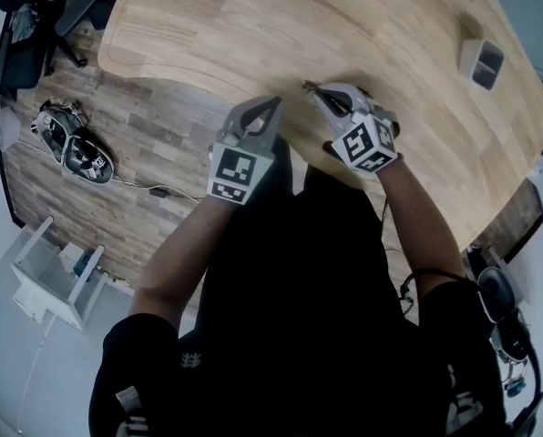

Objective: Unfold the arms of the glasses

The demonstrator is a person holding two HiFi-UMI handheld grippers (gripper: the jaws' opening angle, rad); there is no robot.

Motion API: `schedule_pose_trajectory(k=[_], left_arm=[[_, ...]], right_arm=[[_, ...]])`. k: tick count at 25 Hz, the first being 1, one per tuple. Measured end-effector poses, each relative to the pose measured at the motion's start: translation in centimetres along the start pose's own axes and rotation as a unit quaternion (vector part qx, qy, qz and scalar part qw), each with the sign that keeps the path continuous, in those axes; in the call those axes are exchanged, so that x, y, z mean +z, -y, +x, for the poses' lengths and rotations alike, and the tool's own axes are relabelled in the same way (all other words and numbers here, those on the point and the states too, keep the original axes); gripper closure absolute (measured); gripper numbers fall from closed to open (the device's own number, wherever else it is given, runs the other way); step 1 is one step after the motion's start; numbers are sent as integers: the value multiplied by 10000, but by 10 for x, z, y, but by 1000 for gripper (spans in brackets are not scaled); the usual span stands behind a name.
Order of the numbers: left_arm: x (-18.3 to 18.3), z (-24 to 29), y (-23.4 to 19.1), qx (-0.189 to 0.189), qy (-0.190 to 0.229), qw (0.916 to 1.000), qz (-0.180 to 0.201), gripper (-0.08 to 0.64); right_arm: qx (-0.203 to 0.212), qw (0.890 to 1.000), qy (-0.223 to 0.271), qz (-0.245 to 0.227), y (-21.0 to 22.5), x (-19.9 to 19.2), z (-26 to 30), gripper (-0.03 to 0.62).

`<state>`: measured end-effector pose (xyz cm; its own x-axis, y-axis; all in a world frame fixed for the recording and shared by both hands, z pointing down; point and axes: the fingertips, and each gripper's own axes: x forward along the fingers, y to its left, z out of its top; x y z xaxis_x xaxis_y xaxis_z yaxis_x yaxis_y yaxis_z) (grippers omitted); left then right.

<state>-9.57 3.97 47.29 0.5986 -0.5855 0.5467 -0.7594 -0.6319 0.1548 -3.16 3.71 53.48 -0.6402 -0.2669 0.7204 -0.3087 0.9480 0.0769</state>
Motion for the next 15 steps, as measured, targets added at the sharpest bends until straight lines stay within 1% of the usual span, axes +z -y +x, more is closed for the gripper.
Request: schedule_pose_trajectory(k=[3,5,6,7,8,9,11,15], left_arm=[[2,2,3,-41,12,10000,2,555],[2,5,8,-196,-8,9998,-13,547],[1,7,12,-340,-40,9994,-33,534],[0,10,17,-510,-83,9987,-51,505],[-1,14,23,-675,-120,9976,-58,452],[-2,17,28,-817,-137,9965,-58,415],[0,22,38,-1046,-116,9944,-71,369],[4,31,60,-1564,-86,9876,-101,329]], right_arm=[[5,9998,181,-34,-2,6,-10,578],[-7,9993,357,-84,-5,11,-20,578],[-16,9989,444,-114,-6,13,-24,578],[-32,9985,520,-142,-7,14,-29,578],[-51,9982,577,-162,-8,16,-33,578],[-64,9980,610,-171,-9,17,-37,578],[-71,9977,658,-162,-10,21,-45,578],[-87,9960,874,-162,-12,24,-54,578]])
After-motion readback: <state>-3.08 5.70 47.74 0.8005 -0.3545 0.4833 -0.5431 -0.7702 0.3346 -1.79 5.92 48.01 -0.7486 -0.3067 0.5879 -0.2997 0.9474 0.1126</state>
